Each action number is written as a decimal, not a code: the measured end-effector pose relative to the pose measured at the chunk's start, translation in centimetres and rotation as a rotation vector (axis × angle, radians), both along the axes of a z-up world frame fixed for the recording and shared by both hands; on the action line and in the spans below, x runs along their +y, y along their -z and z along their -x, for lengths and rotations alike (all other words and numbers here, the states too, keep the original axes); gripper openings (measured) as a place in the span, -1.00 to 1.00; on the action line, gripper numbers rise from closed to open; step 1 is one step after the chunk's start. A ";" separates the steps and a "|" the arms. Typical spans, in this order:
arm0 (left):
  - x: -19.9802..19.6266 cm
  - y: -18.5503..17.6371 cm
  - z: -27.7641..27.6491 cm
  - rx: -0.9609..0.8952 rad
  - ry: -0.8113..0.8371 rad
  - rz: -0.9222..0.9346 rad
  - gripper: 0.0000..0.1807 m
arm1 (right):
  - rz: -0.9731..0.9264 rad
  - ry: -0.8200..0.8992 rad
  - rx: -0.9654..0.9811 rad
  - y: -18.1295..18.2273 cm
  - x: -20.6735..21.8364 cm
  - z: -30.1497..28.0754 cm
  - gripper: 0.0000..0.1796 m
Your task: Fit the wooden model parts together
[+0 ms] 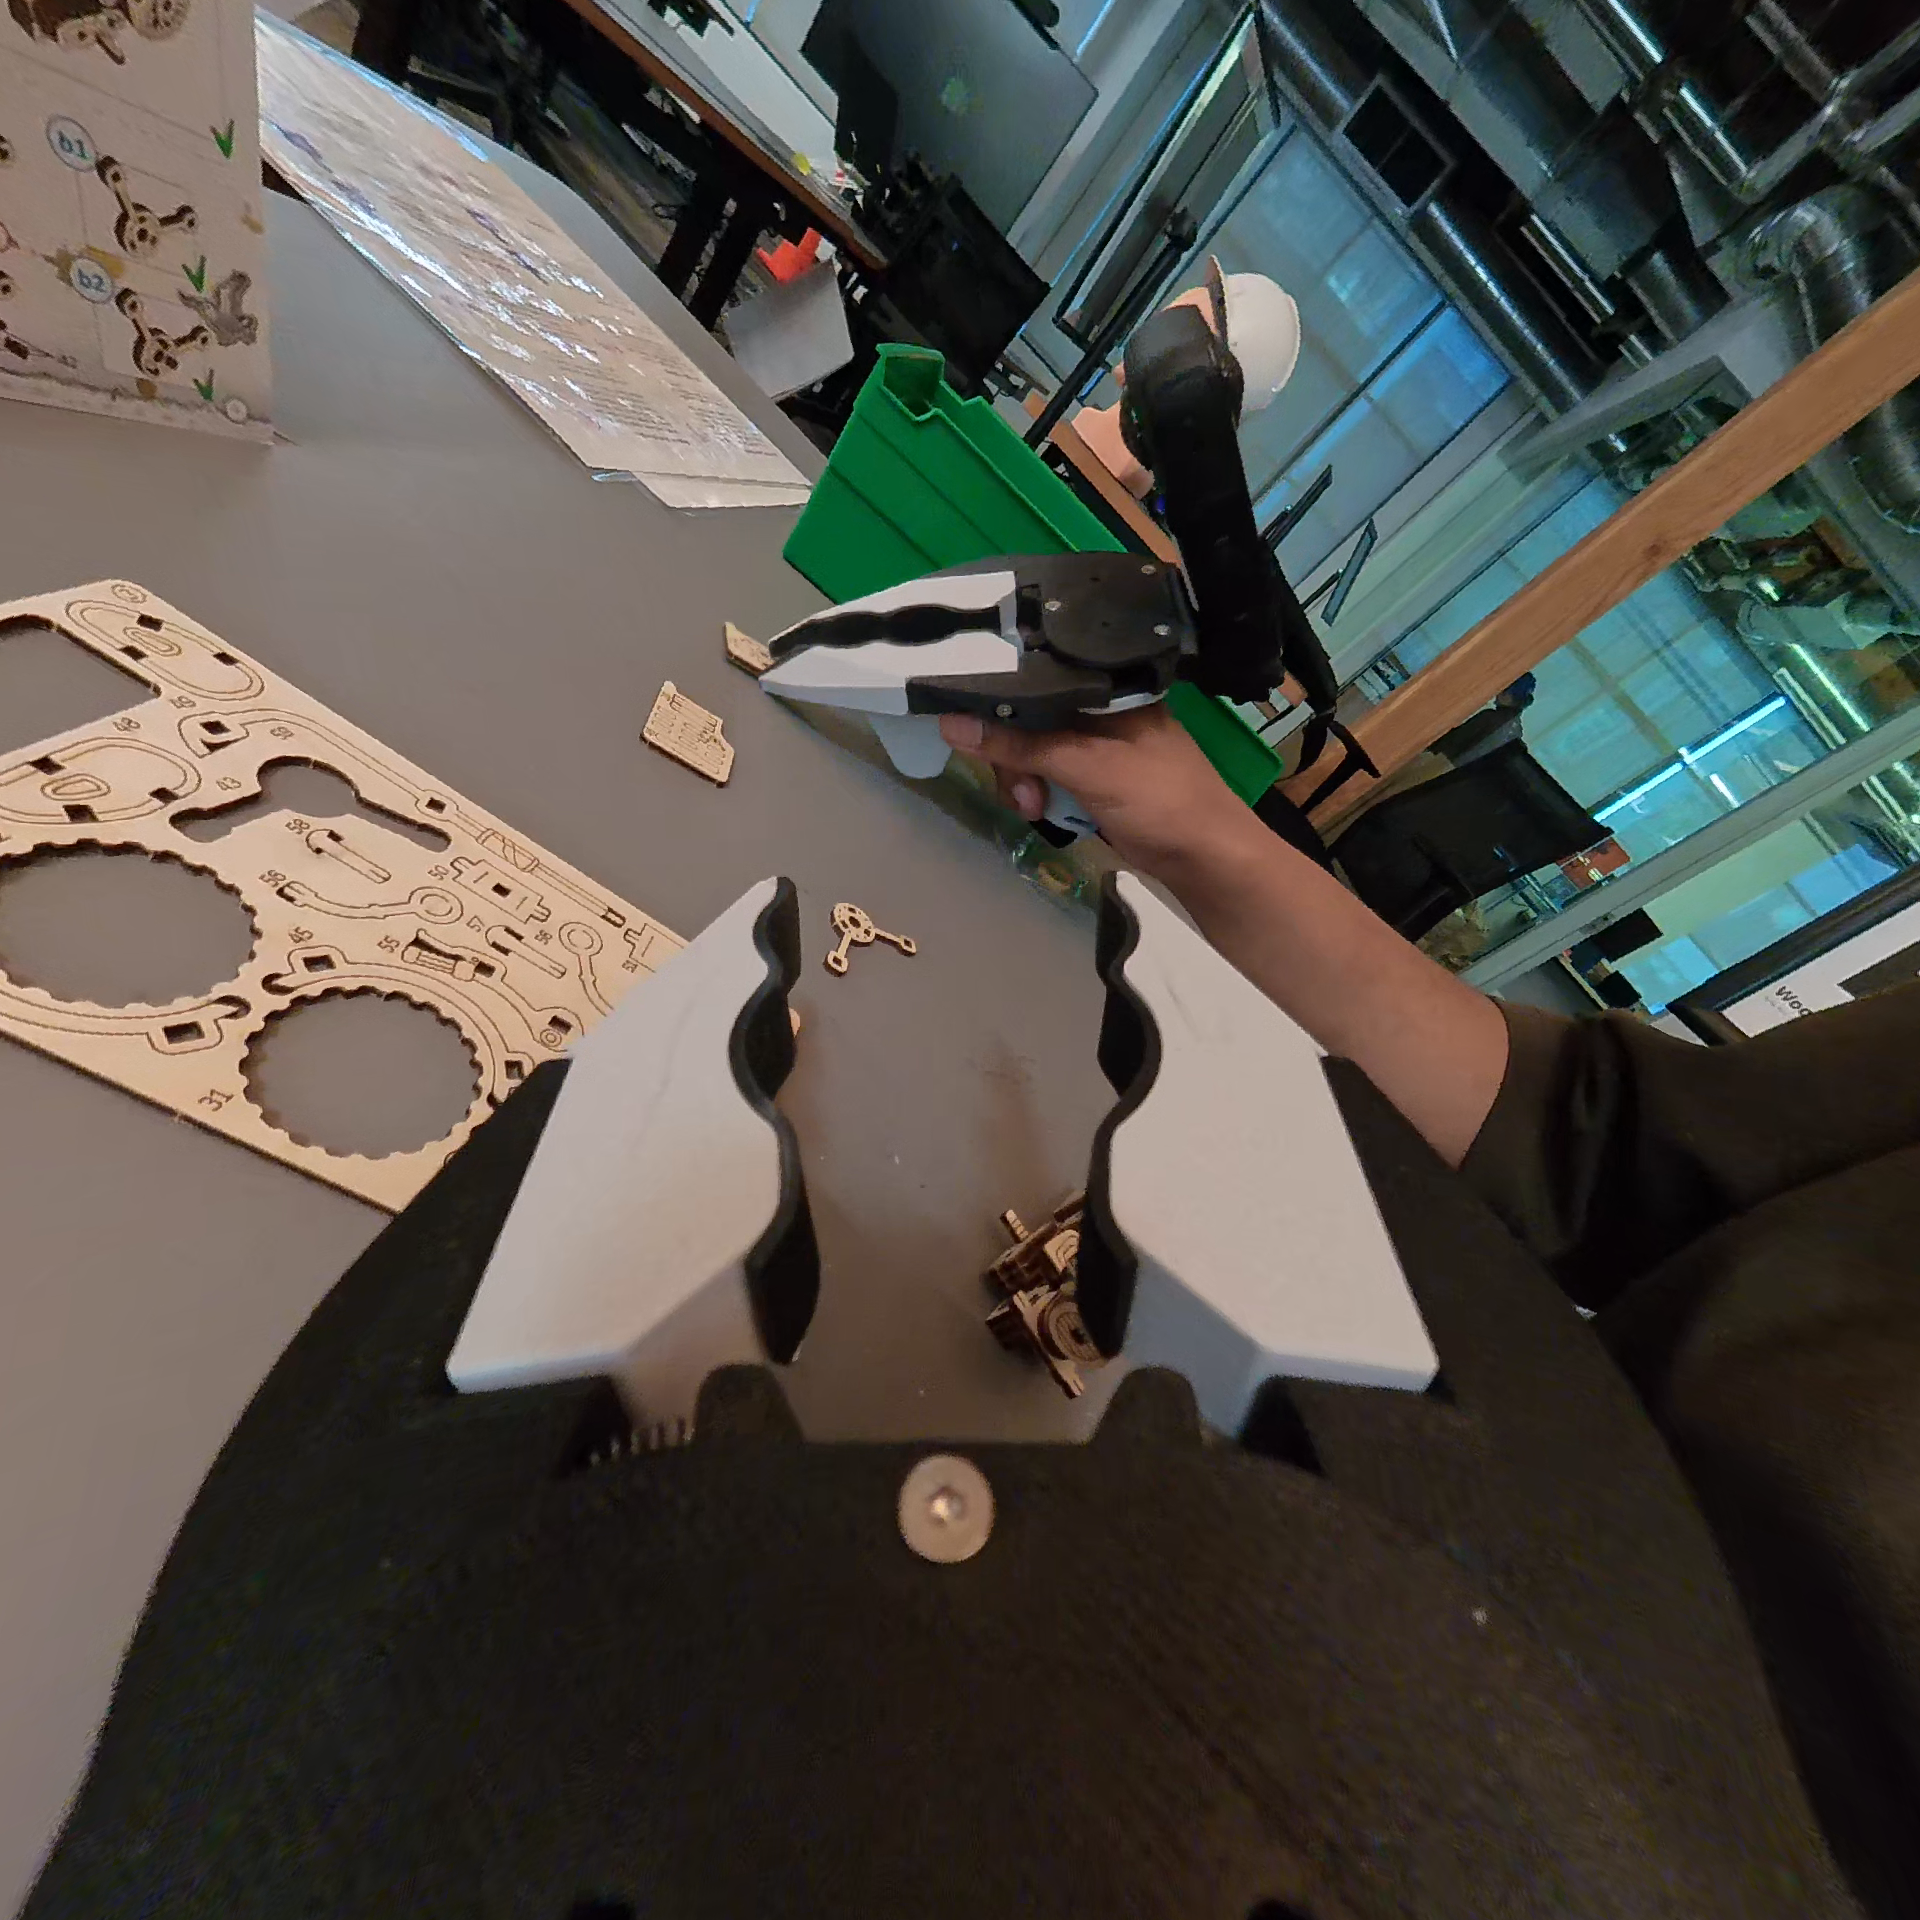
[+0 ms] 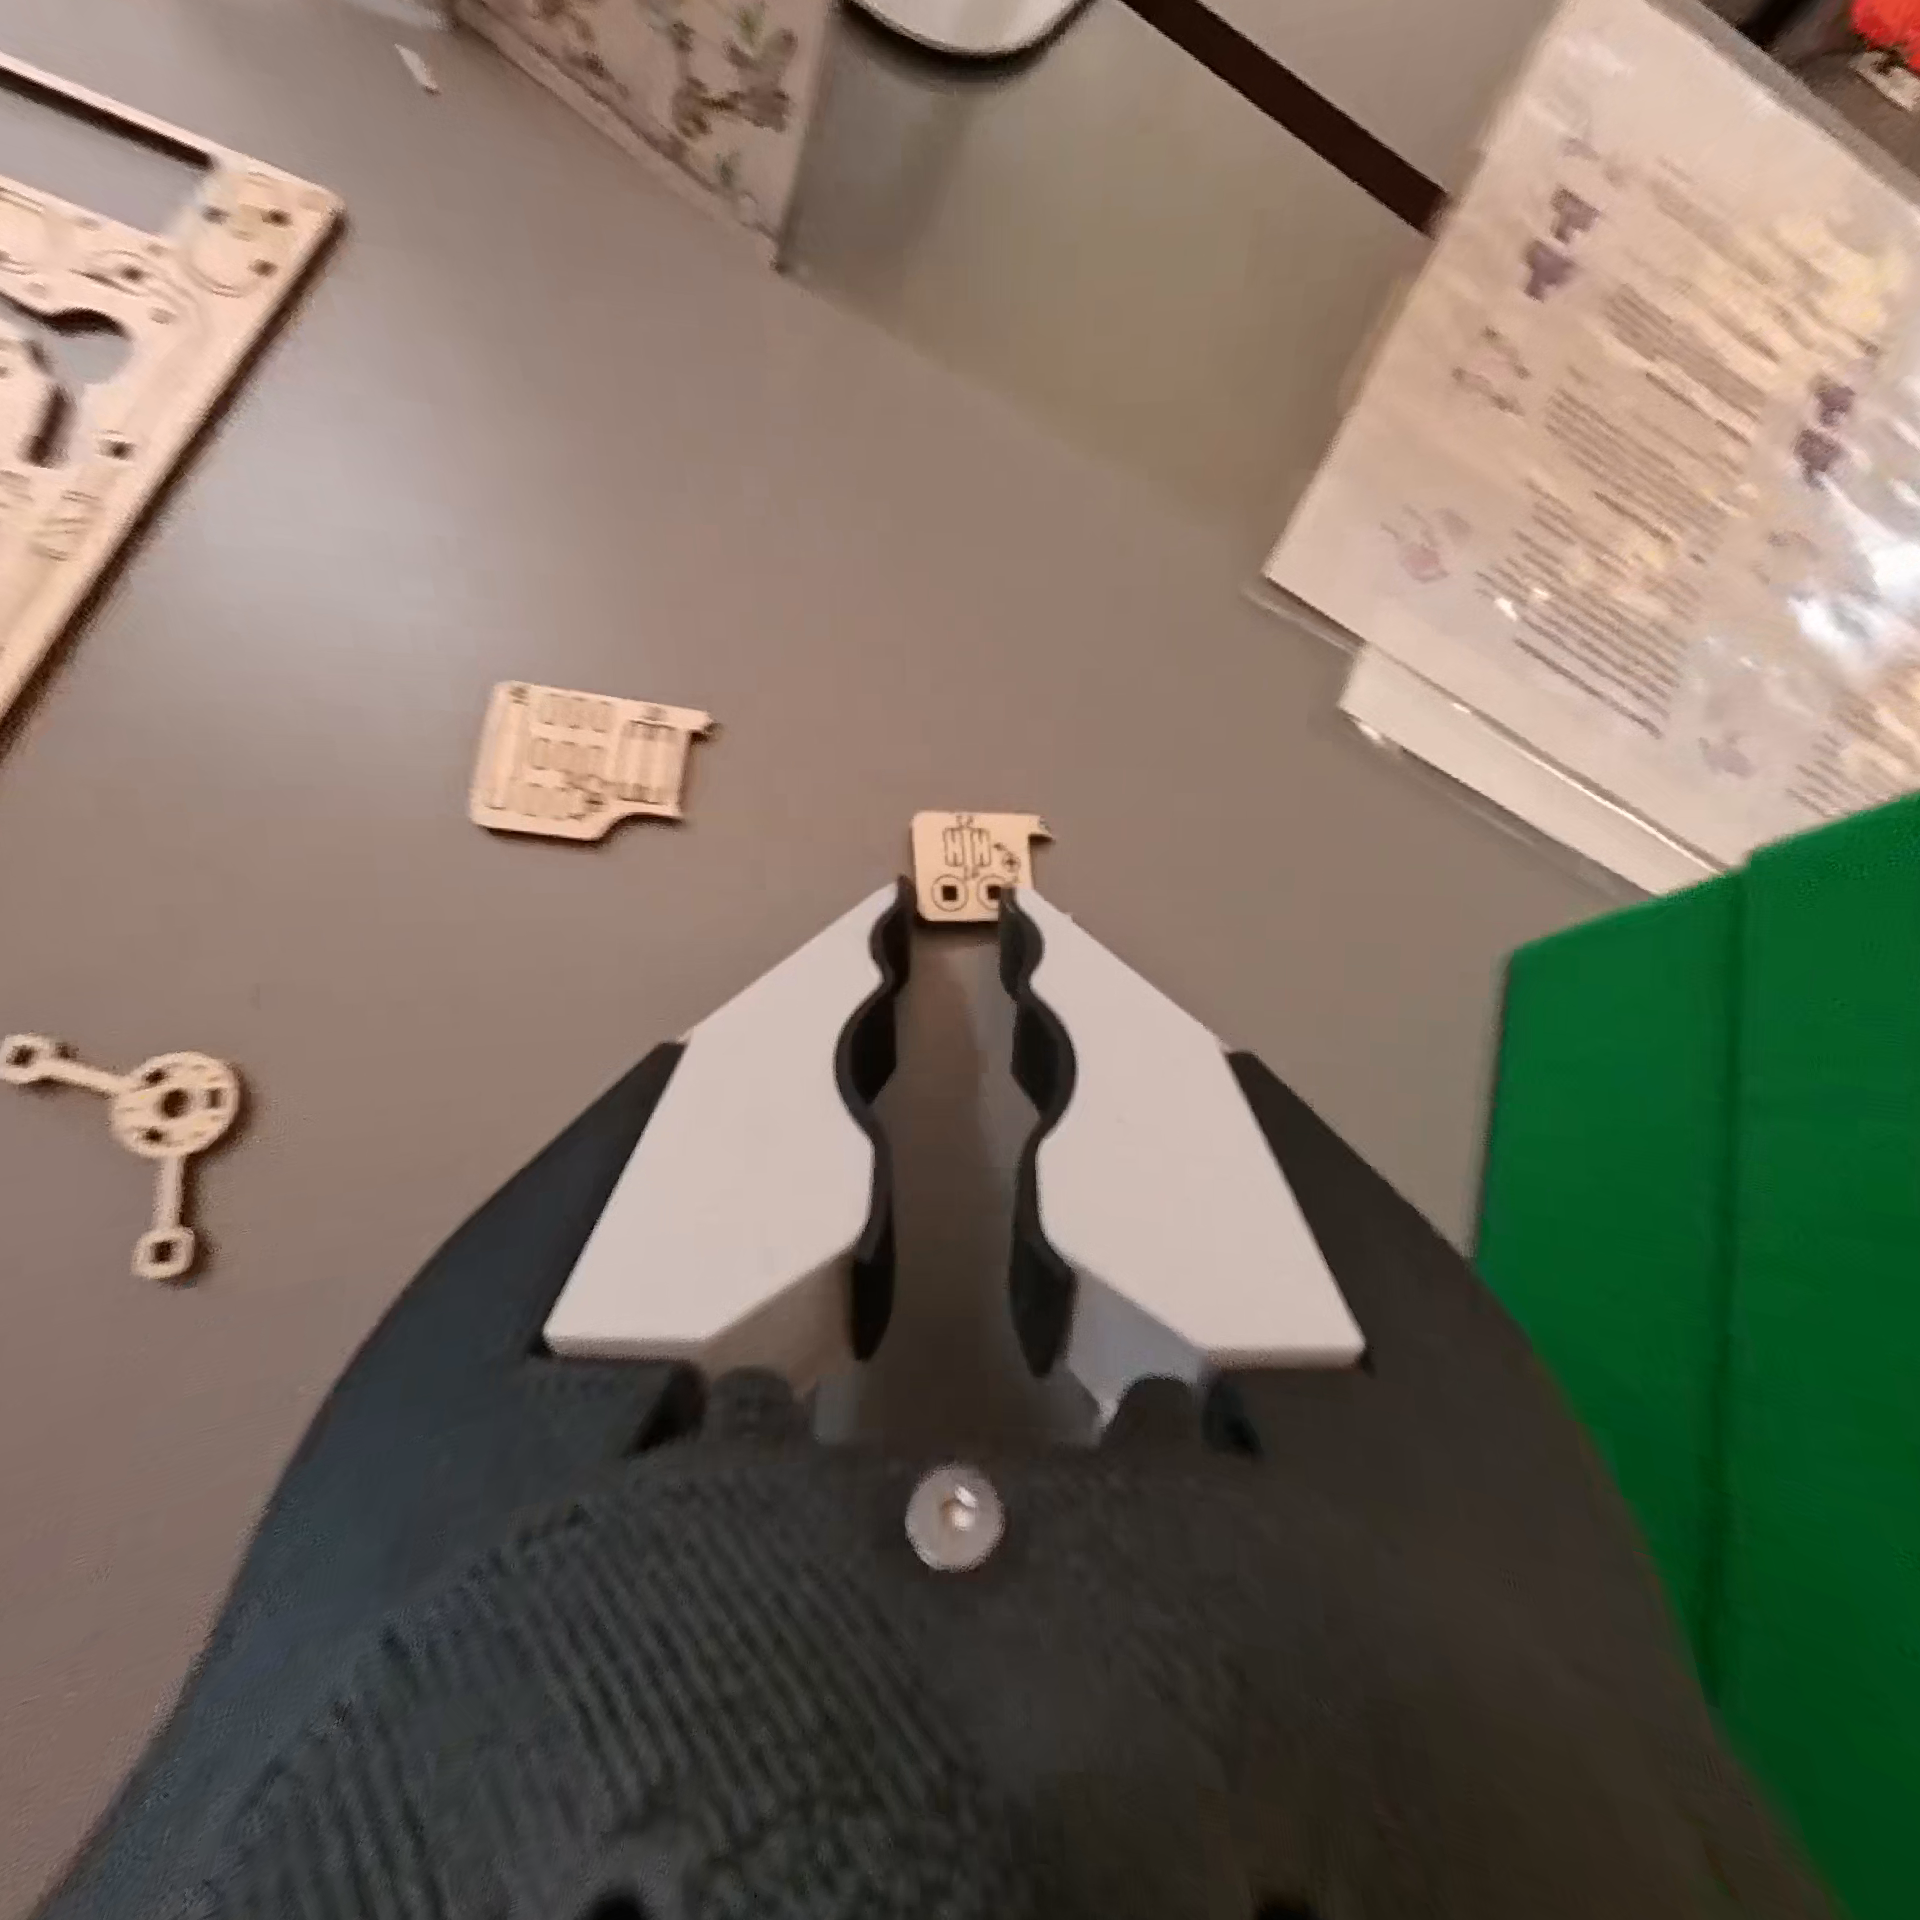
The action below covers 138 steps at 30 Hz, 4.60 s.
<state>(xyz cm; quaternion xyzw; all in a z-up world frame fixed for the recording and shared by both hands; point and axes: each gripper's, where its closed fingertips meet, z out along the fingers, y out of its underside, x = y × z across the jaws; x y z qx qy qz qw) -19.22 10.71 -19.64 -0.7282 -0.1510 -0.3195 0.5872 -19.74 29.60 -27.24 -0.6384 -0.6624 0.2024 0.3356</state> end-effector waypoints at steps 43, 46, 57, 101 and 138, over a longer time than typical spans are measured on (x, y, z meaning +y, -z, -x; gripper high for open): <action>-0.6 -1.7 1.6 -0.445 0.014 -0.115 -0.98 | -0.087 -0.561 0.497 -9.3 -19.6 1.7 -0.63; -0.6 -1.6 1.7 -0.428 0.007 -0.110 -0.99 | -0.079 -0.555 0.502 -9.3 -19.7 1.7 -0.63; -1.0 -1.6 1.4 -0.314 0.064 -0.099 -1.00 | 0.613 -0.502 0.471 -10.2 -16.8 0.7 -0.47; -0.9 -1.8 -0.8 -0.092 0.131 -0.100 -1.00 | 1.106 -0.546 0.389 -9.9 -18.3 -0.2 -0.70; -0.6 -0.5 0.0 -0.112 0.093 -0.042 -0.99 | 0.952 -0.332 0.562 -10.5 -10.2 0.4 -0.79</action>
